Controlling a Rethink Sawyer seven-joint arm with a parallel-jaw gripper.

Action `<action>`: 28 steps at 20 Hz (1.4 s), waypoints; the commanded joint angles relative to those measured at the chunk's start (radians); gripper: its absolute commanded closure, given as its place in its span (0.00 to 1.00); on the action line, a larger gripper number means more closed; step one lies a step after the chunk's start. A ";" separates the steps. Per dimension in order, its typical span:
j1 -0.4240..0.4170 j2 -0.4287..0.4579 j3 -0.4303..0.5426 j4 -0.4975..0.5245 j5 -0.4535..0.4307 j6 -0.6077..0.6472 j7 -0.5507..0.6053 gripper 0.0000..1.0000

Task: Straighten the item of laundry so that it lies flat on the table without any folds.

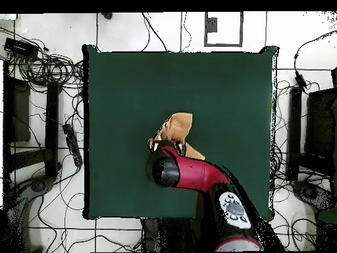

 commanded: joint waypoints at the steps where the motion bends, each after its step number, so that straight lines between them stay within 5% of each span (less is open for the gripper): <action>1: 0.033 -0.135 0.015 0.243 0.022 0.009 0.266 1.00; 7: 0.058 -0.245 0.005 0.374 0.055 -0.043 0.326 1.00; 15: 0.064 -0.263 0.023 0.422 0.098 -0.078 0.349 1.00; 18: 0.282 -0.326 -0.196 0.385 0.191 0.087 0.387 1.00; 24: 0.263 -0.338 -0.139 0.426 0.208 0.077 0.382 1.00; 28: 0.351 -0.398 -0.219 0.399 0.213 0.187 0.385 1.00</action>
